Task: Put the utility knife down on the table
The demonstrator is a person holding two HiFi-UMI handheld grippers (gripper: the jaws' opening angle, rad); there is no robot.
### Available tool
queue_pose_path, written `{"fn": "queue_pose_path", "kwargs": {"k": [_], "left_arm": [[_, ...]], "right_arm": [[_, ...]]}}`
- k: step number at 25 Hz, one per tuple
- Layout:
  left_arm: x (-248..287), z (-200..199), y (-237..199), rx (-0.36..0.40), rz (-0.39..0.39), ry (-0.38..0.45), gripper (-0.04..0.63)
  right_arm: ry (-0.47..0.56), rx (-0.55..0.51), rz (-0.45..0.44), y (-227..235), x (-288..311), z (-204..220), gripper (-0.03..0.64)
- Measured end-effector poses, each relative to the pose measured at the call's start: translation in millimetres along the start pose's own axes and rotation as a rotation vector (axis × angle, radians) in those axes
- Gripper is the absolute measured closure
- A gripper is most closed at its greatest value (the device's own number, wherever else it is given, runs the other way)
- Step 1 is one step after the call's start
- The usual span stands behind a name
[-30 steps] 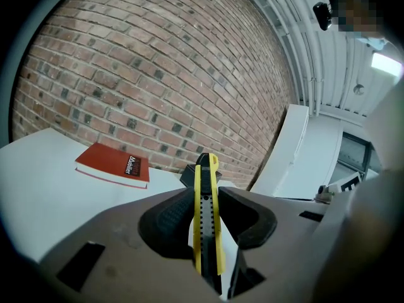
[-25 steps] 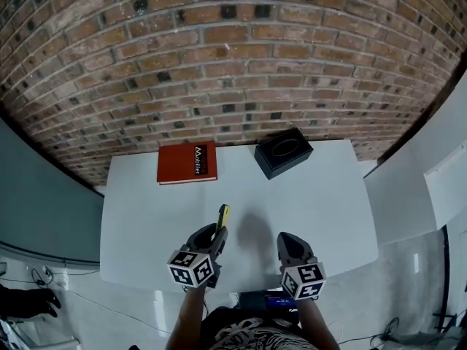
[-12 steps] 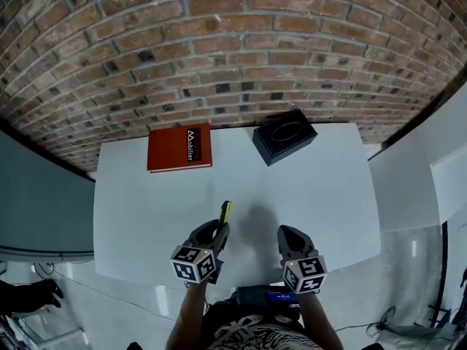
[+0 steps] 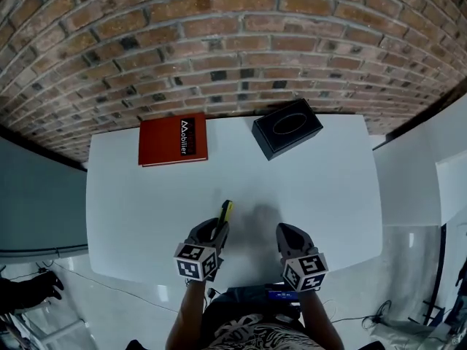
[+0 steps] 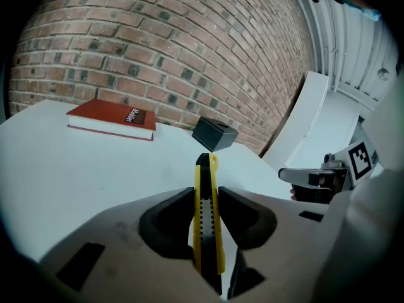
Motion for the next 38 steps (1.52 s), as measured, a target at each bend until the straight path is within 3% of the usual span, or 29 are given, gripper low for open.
{"fn": "queue_pose_path", "kwargs": {"k": [9, 19, 33, 38], "left_arm": [[29.7, 11.6, -5.2, 0.118, -0.08, -0.131, 0.472], [46.7, 20.6, -7.4, 0.219, -0.135, -0.218, 0.471], [49.2, 21.5, -3.8, 0.215, -0.111, -0.224, 0.449], [38.8, 9.9, 1.4, 0.228, -0.123, -0.177, 0.436]], "right_arm": [[-0.062, 0.005, -0.034, 9.2, 21.7, 4.6, 0.616], [-0.082, 0.025, -0.026, 20.9, 27.6, 5.9, 0.615], [-0.054, 0.012, -0.031, 17.9, 23.1, -2.9, 0.615], [-0.025, 0.007, -0.023, 17.5, 11.6, -10.1, 0.616]]}}
Point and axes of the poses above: the fingertips, and each gripper's own axes: x forward along the fingers, y to its right, z out of its underside, the point moved 5 cm from there along -x, backward along the fingers, and after that the axes turned 10 degrees about -y, right-handed, at the moved point
